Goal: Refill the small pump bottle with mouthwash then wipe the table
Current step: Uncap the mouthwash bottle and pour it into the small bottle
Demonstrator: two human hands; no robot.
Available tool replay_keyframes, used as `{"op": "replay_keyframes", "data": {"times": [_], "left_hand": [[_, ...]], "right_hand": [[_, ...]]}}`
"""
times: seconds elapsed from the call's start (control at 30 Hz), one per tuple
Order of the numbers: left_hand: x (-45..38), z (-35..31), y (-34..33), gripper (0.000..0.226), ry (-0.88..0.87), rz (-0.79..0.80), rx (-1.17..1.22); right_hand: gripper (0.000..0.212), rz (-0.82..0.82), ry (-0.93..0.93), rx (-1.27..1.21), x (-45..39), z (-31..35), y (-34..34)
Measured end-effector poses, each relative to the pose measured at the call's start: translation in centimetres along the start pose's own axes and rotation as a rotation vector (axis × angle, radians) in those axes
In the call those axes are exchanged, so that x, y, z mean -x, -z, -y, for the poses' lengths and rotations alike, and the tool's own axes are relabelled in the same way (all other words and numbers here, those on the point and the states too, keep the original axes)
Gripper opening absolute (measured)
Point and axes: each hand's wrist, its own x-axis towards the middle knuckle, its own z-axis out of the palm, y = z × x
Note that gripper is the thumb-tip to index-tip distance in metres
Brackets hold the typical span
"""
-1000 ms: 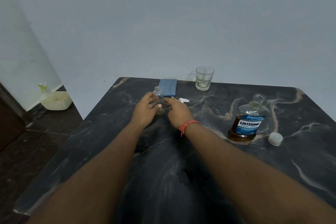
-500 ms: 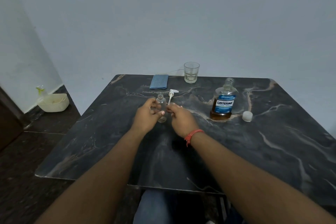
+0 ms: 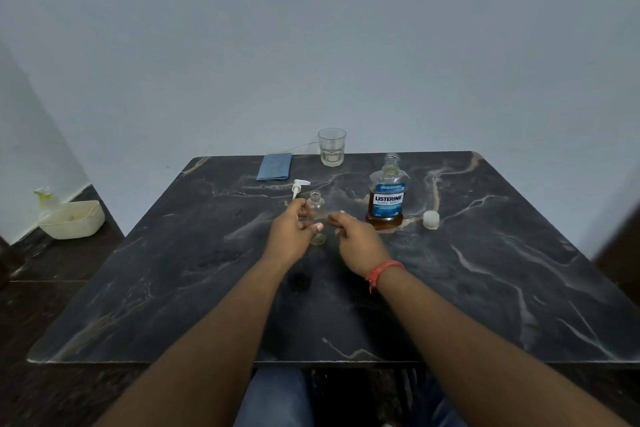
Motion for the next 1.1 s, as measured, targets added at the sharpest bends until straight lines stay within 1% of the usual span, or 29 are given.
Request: {"op": "replay_keyframes", "data": {"times": [0.07,0.17,0.27,0.33,0.37,0.43,0.53,0.63,0.7,0.8,0.9,1.0,1.1], "left_hand": [[-0.4,-0.1,-0.3,0.029,0.001,-0.007,-0.004],[-0.8,0.0,-0.4,0.029,0.003,0.002,-0.014],[-1.1,0.3,-0.3,0.032,-0.001,0.01,-0.026],[-1.2,0.5,-0.3,0.032,0.001,0.013,-0.02],[-1.3,0.6,-0.4,0.033,0.006,0.015,-0.015],[-1.4,0.6,-0.5,0.033,0.014,0.019,-0.007],[-1.5,0.6,-0.6,0.036,0.022,0.022,0.011],[-1.5,0.5,-0.6,0.039,0.024,0.023,0.007],[-1.6,0.5,-0.6,0.036,0.024,0.025,0.015],[-1.7,0.6,-0.7,0.036,0.026,0.027,0.016],[-1.7,0.6,-0.7,0.043,0.028,0.026,0.015],[-1.8,0.7,-0.7,0.044,0.027,0.027,0.02],[-2.0,1.0,-0.7,0.044,0.03,0.027,0.016]], "right_hand": [[0.035,-0.098,-0.026,-0.068,-0.2,-0.7,0.8],[0.025,-0.36,-0.038,-0.157,-0.2,-2.0,2.6],[0.024,-0.593,-0.085,-0.236,0.2,-3.8,4.7],[0.028,-0.676,-0.132,-0.283,0.2,-4.9,5.9],[0.033,-0.689,-0.158,-0.293,0.1,-5.5,6.5],[0.047,-0.635,-0.21,-0.306,-0.3,-6.4,7.5],[0.065,-0.389,-0.223,-0.345,-1.1,-7.3,8.7],[0.072,-0.17,-0.218,-0.42,-1.9,-7.6,9.5],[0.068,-0.094,-0.23,-0.458,-2.5,-7.6,9.8],[0.057,-0.058,-0.239,-0.522,-3.1,-7.3,9.9],[0.051,-0.048,-0.255,-0.556,-3.4,-7.2,9.6],[0.042,-0.04,-0.258,-0.605,-3.5,-7.3,9.1],[0.043,-0.021,-0.235,-0.634,-3.4,-7.3,8.5]]}}
